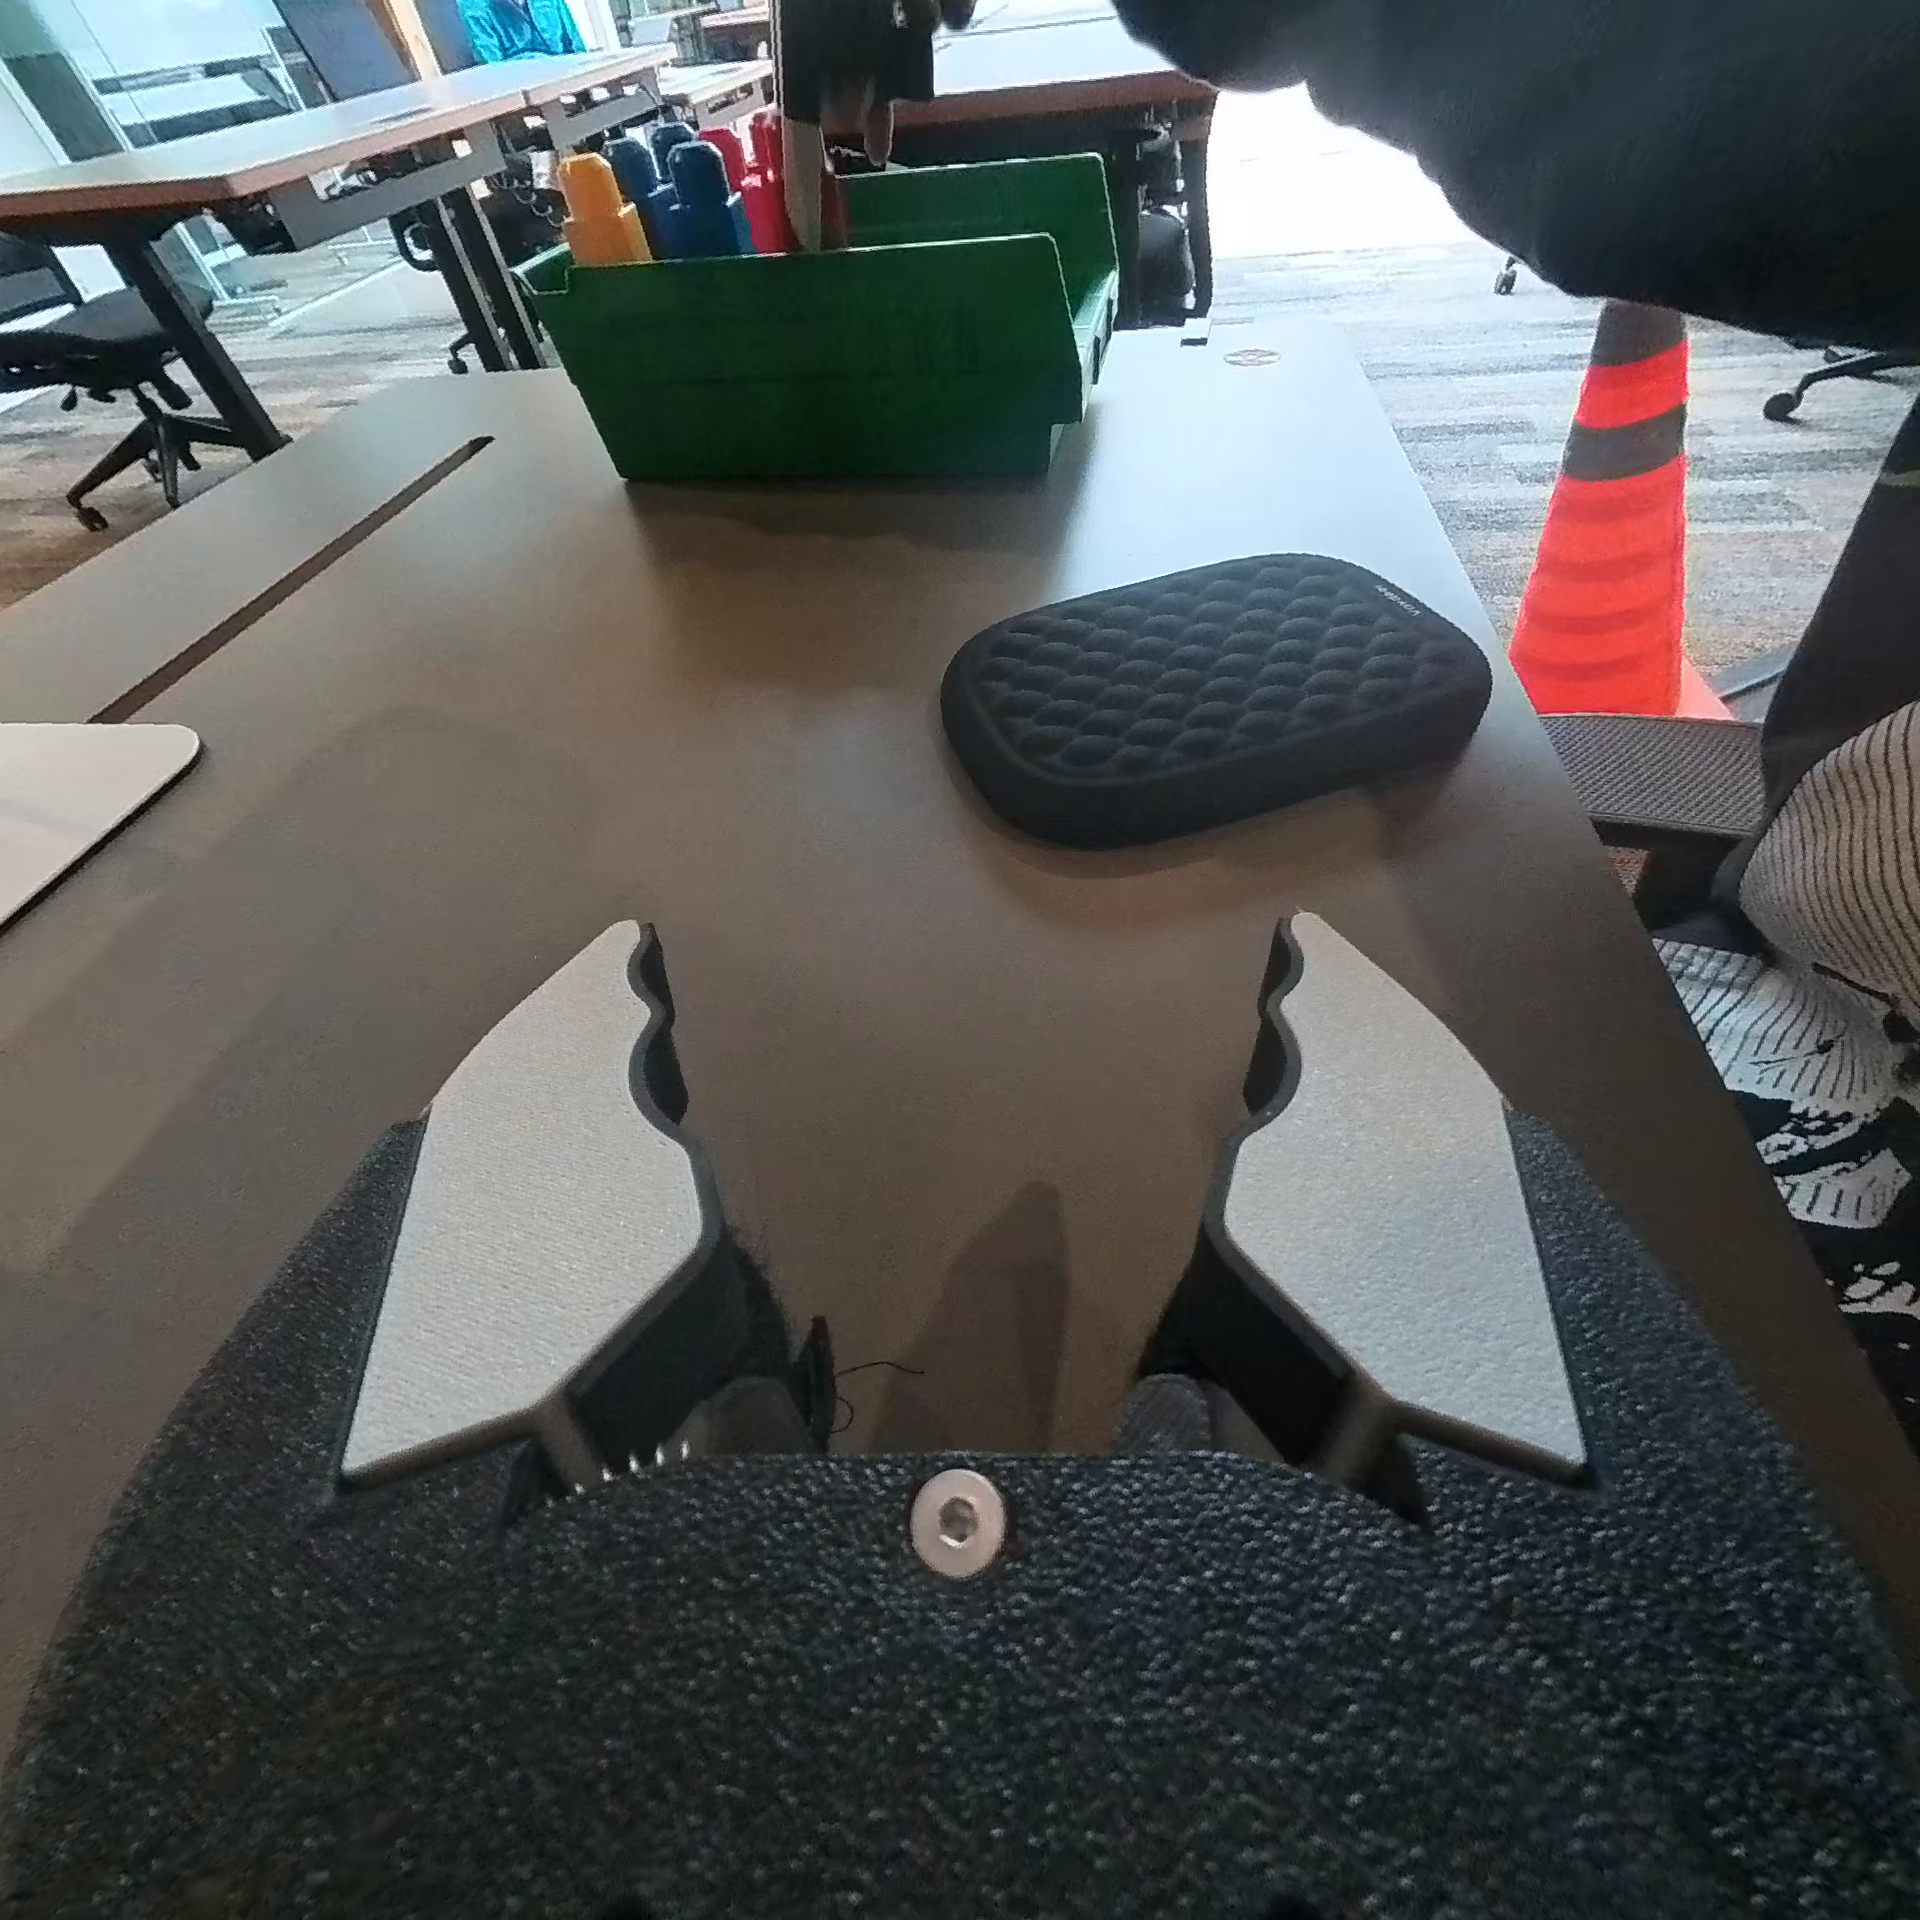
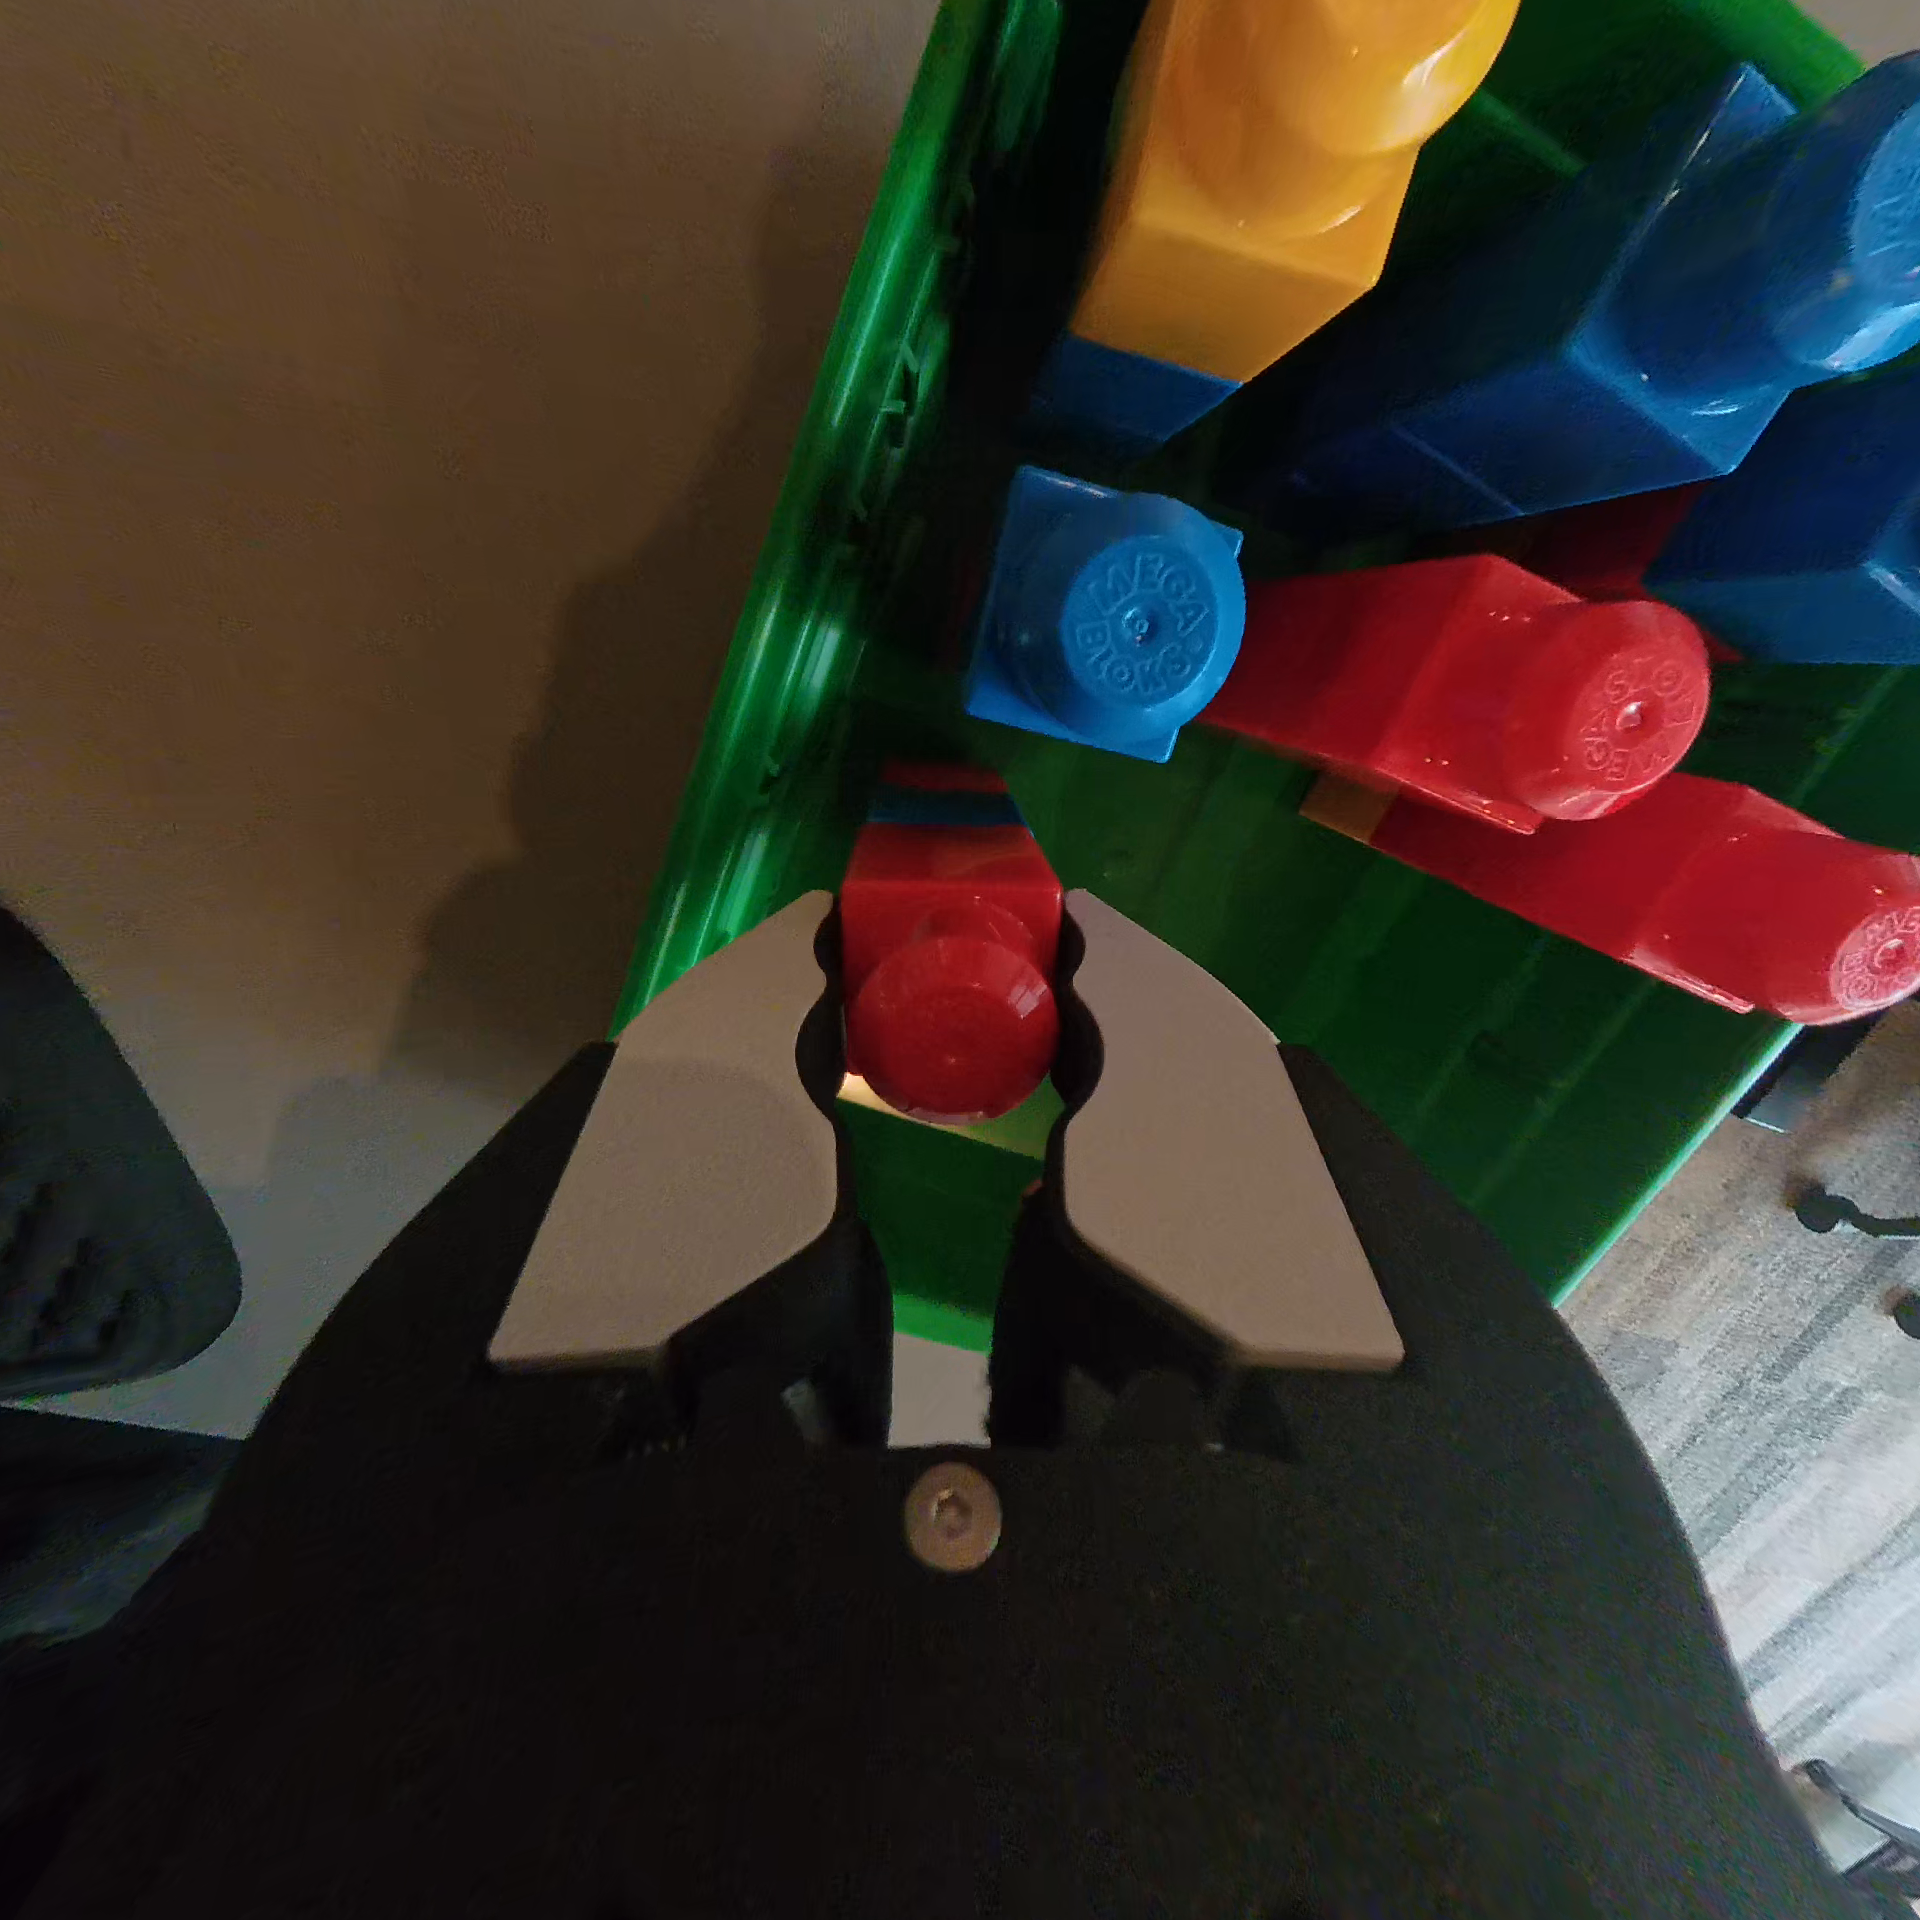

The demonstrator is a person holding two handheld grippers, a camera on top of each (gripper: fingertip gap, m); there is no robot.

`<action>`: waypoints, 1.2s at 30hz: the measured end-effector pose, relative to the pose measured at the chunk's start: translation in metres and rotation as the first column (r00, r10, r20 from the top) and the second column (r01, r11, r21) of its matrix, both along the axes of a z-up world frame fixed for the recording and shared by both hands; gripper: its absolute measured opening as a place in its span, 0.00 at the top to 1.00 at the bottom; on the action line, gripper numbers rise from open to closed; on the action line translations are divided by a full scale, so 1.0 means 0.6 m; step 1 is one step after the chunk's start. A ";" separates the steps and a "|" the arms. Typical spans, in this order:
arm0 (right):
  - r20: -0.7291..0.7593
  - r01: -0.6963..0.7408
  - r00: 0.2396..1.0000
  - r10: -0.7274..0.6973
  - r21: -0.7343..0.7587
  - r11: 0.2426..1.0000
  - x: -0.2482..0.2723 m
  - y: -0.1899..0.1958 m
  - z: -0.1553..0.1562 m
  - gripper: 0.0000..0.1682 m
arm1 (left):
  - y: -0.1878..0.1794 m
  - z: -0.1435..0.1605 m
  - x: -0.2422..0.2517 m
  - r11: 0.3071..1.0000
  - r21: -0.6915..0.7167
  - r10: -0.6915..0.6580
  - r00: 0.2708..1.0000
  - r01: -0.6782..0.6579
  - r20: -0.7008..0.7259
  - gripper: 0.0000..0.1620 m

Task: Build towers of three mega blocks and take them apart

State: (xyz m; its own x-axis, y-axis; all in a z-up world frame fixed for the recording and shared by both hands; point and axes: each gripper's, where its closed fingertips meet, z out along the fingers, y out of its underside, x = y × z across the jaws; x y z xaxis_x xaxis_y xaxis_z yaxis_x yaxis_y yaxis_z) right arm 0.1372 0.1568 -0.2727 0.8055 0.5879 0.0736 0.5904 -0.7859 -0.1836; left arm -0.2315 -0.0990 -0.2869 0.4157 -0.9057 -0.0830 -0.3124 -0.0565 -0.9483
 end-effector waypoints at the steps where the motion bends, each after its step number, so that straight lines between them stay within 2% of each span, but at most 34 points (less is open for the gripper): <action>1: 0.003 0.000 1.000 0.000 0.000 1.000 0.001 0.000 -0.001 0.78 | 0.000 0.000 0.000 1.000 0.000 0.000 1.000 0.000 -0.001 0.34; 5: -0.001 0.004 1.000 -0.004 0.009 1.000 0.001 0.001 -0.003 0.78 | 0.000 0.000 0.000 1.000 0.001 -0.001 1.000 0.001 -0.001 0.34; 13: -0.007 0.016 1.000 -0.015 0.077 0.997 0.005 0.002 0.016 0.64 | 0.000 -0.001 0.000 1.000 0.000 0.000 1.000 0.000 -0.003 0.34; 19: -0.047 0.004 0.999 0.010 0.270 0.963 -0.011 -0.002 0.079 0.45 | 0.002 0.000 0.000 1.000 0.000 0.006 1.000 -0.006 -0.002 0.32; 24: -0.168 -0.004 0.981 0.099 0.490 0.872 -0.057 -0.031 0.147 0.35 | 0.003 -0.001 0.000 1.000 0.001 0.010 1.000 -0.010 -0.004 0.30; 27: -0.276 0.023 0.947 0.167 0.574 0.818 -0.102 -0.064 0.172 0.30 | 0.004 0.000 -0.001 1.000 0.002 0.015 1.000 -0.015 -0.003 0.29; 30: -0.333 0.035 0.913 0.235 0.637 0.770 -0.142 -0.106 0.179 0.26 | 0.004 0.000 -0.001 1.000 0.004 0.020 1.000 -0.020 -0.001 0.28; 36: -0.419 0.162 0.851 0.316 0.782 0.602 -0.214 -0.183 0.175 0.24 | 0.008 0.004 -0.004 0.999 -0.007 0.033 0.999 -0.033 0.019 0.28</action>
State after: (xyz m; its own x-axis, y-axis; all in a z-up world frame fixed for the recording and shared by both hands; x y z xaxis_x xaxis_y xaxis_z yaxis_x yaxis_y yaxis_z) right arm 0.0086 0.0467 -0.1679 0.8175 0.5544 0.1560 0.2841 -0.1525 -0.9466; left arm -0.2341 -0.0940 -0.2844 0.4466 -0.8921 -0.0690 -0.2917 -0.0723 -0.9538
